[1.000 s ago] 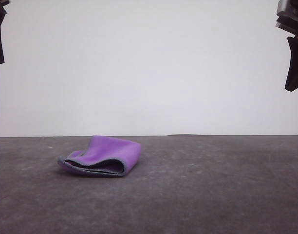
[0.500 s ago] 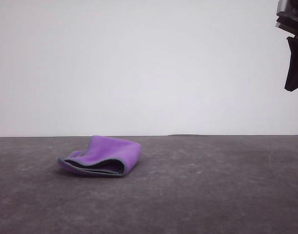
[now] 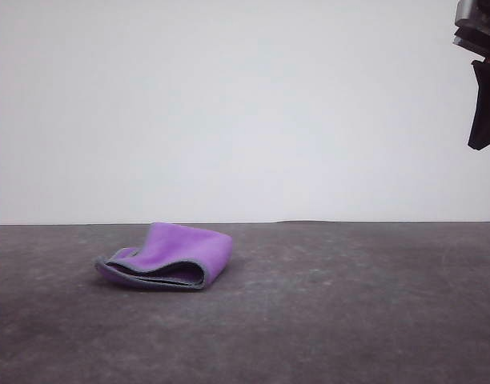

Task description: Fold clothes

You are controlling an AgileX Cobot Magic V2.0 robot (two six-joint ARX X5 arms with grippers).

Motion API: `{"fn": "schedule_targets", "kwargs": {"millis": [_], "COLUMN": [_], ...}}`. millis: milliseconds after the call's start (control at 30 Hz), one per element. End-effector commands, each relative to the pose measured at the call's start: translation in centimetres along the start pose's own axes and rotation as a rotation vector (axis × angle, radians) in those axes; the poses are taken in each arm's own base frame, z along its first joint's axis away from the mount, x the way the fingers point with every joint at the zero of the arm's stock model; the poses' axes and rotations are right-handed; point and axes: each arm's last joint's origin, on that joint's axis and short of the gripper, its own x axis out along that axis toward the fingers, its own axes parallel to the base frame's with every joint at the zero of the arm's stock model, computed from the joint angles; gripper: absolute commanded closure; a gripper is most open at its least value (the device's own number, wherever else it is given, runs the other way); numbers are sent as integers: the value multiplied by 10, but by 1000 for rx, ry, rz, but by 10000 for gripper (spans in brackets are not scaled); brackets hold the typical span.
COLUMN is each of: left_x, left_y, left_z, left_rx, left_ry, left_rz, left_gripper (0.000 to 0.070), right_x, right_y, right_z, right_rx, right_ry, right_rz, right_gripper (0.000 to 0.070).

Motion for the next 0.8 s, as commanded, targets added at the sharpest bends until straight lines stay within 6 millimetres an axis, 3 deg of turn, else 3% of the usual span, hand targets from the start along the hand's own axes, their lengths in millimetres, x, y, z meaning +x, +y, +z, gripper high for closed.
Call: {"fn": "schedule_targets", "kwargs": {"millis": [0, 500, 767], "left_x": [-1, 3, 4], "left_y": [0, 5, 5], "left_z": [-3, -32, -34], "left_rx": [-5, -8, -2], "left_ry": [-23, -7, -4], "left_rz": [11, 57, 65], "left_gripper": [684, 684, 684], "right_x": [-1, -1, -1], "right_y": [0, 0, 0], "right_z": [3, 3, 3], "right_rx": [4, 4, 4], "right_ry": [-8, -9, -9], "right_rz": [2, 2, 2], "right_gripper": [688, 688, 688]}}
